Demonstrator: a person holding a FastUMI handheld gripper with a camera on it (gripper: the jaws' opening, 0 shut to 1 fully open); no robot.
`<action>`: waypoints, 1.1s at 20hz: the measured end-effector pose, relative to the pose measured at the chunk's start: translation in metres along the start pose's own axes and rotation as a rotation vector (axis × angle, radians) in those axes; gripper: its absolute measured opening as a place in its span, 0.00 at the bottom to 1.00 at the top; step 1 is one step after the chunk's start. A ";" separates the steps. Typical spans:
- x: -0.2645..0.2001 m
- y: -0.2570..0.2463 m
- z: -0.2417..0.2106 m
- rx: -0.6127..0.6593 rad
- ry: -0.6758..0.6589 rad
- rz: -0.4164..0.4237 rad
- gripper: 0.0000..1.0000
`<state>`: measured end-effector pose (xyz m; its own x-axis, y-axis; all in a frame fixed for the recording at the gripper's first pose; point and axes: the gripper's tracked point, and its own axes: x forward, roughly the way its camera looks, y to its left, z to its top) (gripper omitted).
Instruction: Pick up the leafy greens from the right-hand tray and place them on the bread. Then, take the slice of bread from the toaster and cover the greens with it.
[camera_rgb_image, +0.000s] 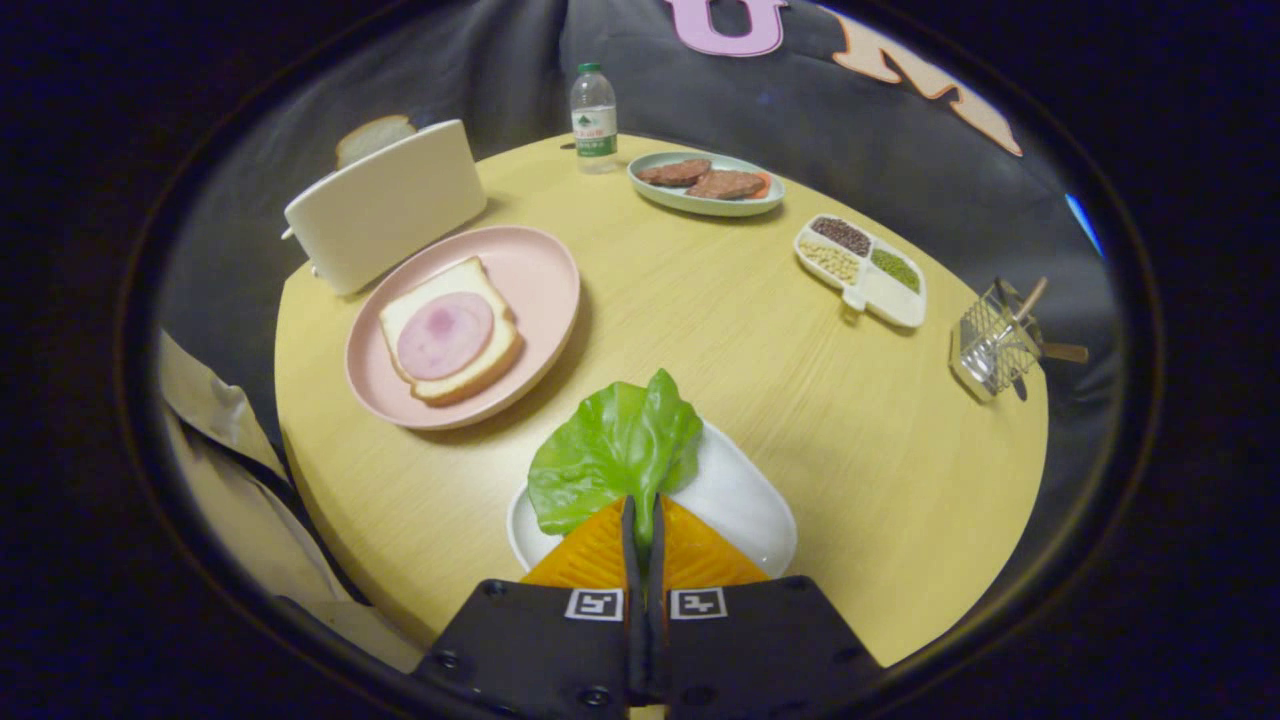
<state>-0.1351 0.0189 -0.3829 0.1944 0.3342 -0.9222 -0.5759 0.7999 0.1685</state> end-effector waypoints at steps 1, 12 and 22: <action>-0.003 -0.002 0.002 0.006 -0.008 -0.012 0.03; -0.037 0.029 0.054 0.073 -0.094 -0.052 0.03; -0.031 0.085 0.106 0.038 -0.132 -0.005 0.03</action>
<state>-0.1060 0.1290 -0.3033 0.3010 0.3908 -0.8699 -0.5448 0.8191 0.1795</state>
